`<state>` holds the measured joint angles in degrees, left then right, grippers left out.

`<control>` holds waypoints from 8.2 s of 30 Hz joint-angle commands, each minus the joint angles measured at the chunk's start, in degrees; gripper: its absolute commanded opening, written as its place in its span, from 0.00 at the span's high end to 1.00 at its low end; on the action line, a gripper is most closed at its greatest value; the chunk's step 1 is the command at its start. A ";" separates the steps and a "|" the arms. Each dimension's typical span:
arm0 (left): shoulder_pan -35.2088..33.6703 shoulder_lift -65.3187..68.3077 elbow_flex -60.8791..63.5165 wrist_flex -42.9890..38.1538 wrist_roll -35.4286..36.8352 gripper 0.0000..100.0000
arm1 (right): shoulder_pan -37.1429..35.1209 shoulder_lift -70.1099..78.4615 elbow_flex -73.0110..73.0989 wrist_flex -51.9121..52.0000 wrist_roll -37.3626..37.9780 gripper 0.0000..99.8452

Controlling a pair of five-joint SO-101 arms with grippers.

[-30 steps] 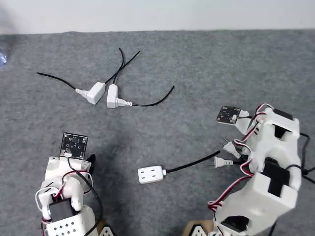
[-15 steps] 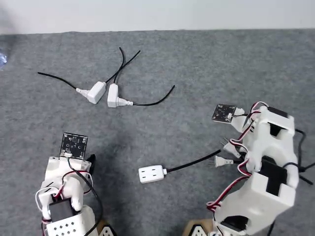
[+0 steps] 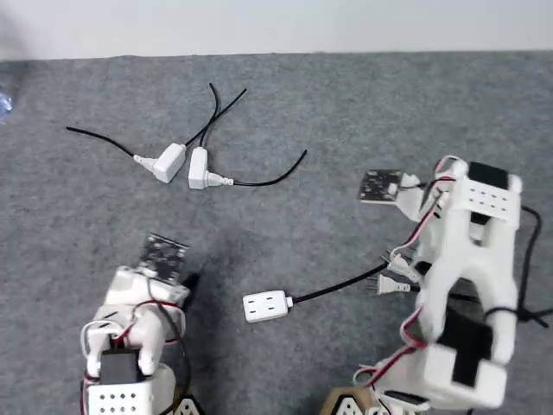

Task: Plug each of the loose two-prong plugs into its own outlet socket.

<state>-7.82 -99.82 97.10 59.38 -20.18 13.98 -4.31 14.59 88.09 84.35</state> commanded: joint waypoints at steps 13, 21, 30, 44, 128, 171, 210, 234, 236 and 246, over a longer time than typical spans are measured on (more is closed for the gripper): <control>18.11 -0.26 -0.31 -26.73 19.69 0.93 | -34.33 -11.56 0.00 0.31 -33.93 0.99; 21.19 -4.57 -0.66 -28.48 45.54 0.68 | -41.54 -11.56 -1.23 -0.48 -38.86 0.99; 26.20 -4.13 -0.66 -22.59 52.57 0.63 | -42.86 -11.56 -7.82 0.22 -44.66 0.99; 22.68 -4.22 -0.66 -19.69 52.48 0.63 | -48.48 -19.21 -9.93 1.10 -47.56 0.99; -15.65 -4.22 -0.66 3.16 38.51 0.63 | -61.05 -17.89 17.41 -18.59 -34.11 0.99; -15.38 -4.04 -0.66 3.25 38.51 0.63 | -65.54 -17.27 25.85 -26.68 -36.13 0.99; -15.38 -4.04 -0.66 3.25 38.51 0.63 | -61.67 -13.85 30.59 -31.87 -32.00 0.99; -15.38 -4.13 -0.66 3.08 38.51 0.63 | -62.20 -17.45 25.41 -23.25 -35.96 0.71; -15.38 -4.13 -0.66 2.99 38.51 0.63 | -62.90 -21.76 25.32 -22.11 -35.87 0.67; -15.65 -4.22 -0.66 0.79 38.42 0.63 | -61.58 -36.44 12.31 -8.13 -41.32 0.66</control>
<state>-23.12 -103.60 96.84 62.55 18.86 -49.67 -37.19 32.62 76.75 45.85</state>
